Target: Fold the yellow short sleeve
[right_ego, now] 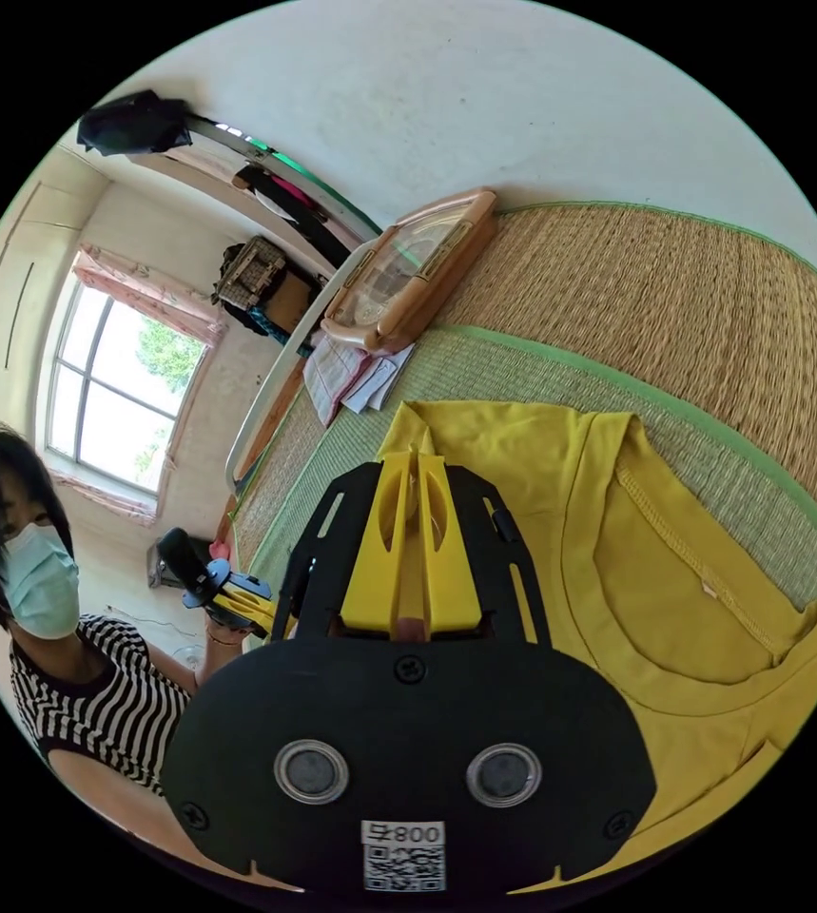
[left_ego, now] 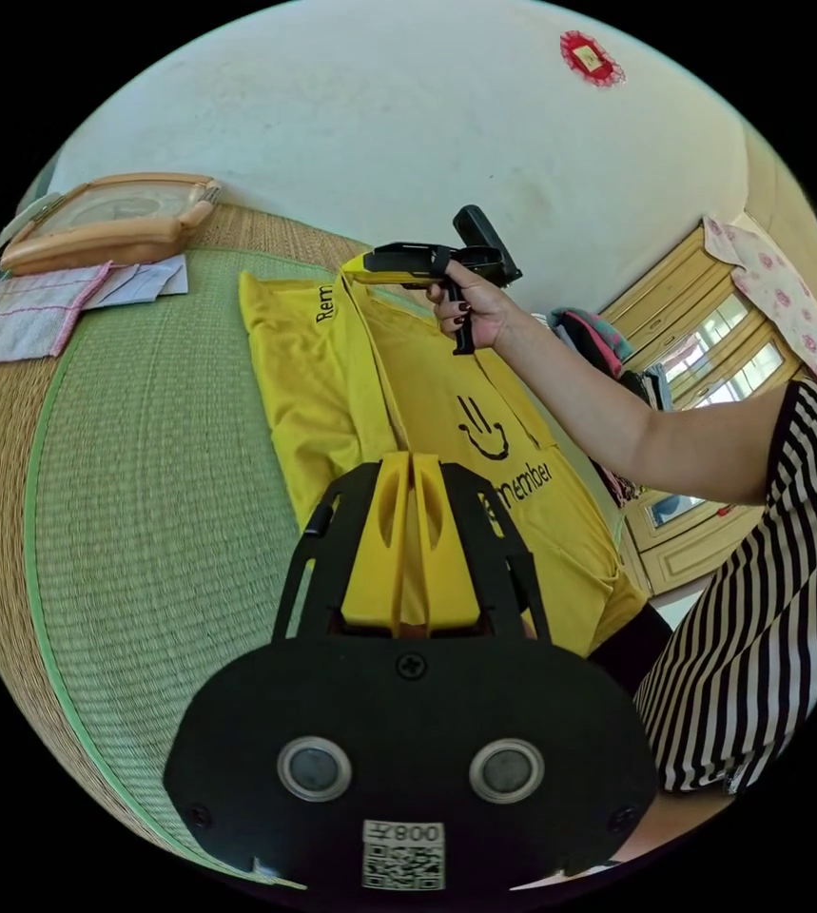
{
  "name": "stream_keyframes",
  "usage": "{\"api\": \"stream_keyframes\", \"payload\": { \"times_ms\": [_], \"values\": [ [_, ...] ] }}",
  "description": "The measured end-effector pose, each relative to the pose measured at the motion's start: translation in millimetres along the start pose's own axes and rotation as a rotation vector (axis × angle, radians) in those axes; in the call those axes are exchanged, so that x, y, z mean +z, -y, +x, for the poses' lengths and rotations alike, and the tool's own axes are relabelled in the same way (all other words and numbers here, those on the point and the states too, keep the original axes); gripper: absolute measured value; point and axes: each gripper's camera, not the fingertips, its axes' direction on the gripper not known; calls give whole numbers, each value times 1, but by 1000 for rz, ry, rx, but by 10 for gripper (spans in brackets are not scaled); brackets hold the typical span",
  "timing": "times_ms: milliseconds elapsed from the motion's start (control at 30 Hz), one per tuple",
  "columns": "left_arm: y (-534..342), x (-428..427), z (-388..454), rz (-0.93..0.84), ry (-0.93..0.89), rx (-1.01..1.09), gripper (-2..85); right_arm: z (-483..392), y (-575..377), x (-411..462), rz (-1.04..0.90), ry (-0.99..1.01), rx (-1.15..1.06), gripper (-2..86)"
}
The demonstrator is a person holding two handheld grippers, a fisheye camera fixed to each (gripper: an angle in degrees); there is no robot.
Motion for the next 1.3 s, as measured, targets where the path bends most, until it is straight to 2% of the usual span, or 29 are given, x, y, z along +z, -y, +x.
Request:
{"api": "stream_keyframes", "payload": {
  "times_ms": [533, 667, 833, 967, 1100, 1300],
  "values": [
    [36, 30, -7, -113, -61, -6, 5, 54, -43, -3, 58, -12, 118, 2],
    [41, 27, -10, -67, -124, -1, 5, 43, -48, 6, 55, -9, 101, 1],
    [43, 20, -19, 12, -218, -16, 5, 8, -45, 32, -1, -125, 26, 1],
    [48, 26, -21, -37, -203, -24, 7, -6, -43, 70, -114, -317, 18, 1],
    [52, 35, -22, -80, -241, -18, 11, -19, -46, 78, -99, -338, 20, 2],
    [52, 21, -30, 38, -183, -78, 6, -57, -50, 82, -58, -422, -20, 1]
  ]
}}
